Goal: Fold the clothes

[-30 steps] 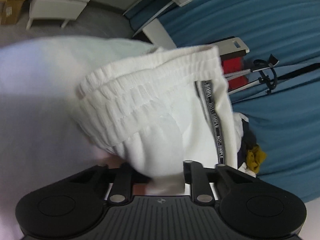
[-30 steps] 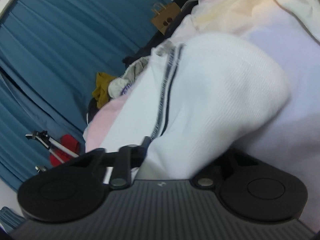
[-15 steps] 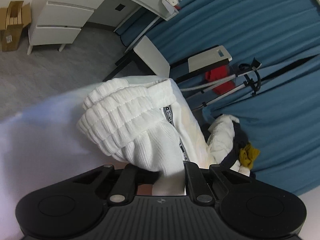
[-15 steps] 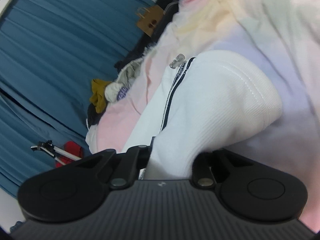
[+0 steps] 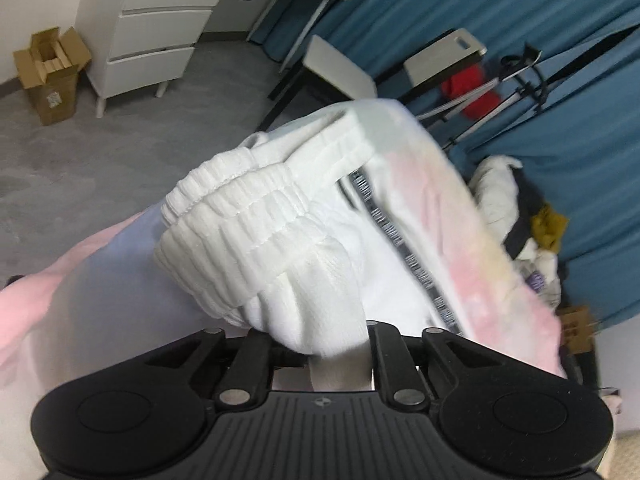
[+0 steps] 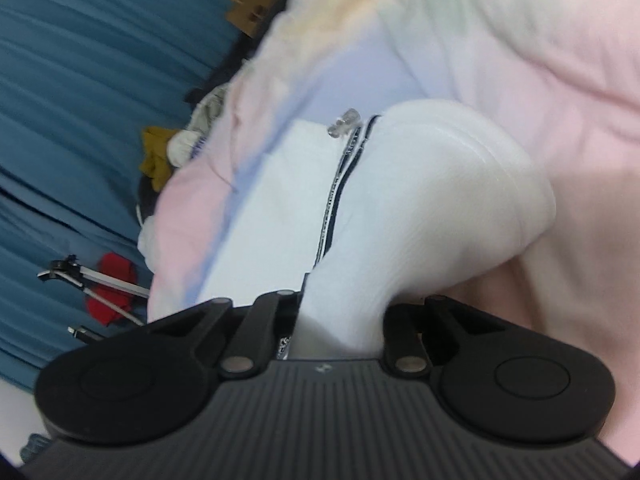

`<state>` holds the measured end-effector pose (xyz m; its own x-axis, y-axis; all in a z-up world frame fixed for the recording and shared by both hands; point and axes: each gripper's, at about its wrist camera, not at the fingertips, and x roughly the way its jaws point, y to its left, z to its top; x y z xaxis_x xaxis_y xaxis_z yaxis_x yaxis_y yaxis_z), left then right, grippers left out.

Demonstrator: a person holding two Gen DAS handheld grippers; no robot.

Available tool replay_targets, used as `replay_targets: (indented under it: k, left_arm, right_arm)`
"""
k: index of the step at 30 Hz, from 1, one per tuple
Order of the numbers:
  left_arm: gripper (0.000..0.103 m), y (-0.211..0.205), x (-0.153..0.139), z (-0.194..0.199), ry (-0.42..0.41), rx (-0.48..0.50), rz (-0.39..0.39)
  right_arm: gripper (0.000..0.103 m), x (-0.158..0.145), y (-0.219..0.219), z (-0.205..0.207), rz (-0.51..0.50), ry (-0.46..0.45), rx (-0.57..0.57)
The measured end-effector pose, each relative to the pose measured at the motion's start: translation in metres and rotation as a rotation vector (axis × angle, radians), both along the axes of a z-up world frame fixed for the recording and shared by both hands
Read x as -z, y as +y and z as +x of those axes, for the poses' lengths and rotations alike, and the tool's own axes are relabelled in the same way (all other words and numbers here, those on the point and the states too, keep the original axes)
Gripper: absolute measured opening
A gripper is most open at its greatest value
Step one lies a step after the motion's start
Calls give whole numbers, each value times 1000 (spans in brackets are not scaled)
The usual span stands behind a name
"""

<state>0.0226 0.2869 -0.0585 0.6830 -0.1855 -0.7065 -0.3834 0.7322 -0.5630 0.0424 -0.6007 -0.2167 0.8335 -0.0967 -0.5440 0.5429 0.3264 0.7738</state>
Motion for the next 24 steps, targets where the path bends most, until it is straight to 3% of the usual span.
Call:
replay_targets:
  k: [3,5,8,13,15,19,24]
  left_arm:
    - [27,-8,2,-8,16,30,52]
    - [43,-15,1,-11,23,54,84]
    - [57,-27,-13,-32,10,94,149]
    - [74,-63,-53,-58,-99,200,323]
    - [75,-83,-69,-65,-158,255,400]
    - [76,-140,-87,-43,-283,434,371]
    - [76,-236,-81,16,-321,639,351]
  right_arm:
    - [14,-2,1,-1,-36,-1,-20]
    - [14,-3,3,-1,-43,-1,-22]
    - [14,-3,3,-2,-39,-5,-21]
    - [15,-7,5,0,-43,6,-20]
    - [15,-10,7,1,-54,20,-19]
    - [16,-20,17,4,-114,67,-8]
    - [23,-25,20,6,-133,127,9]
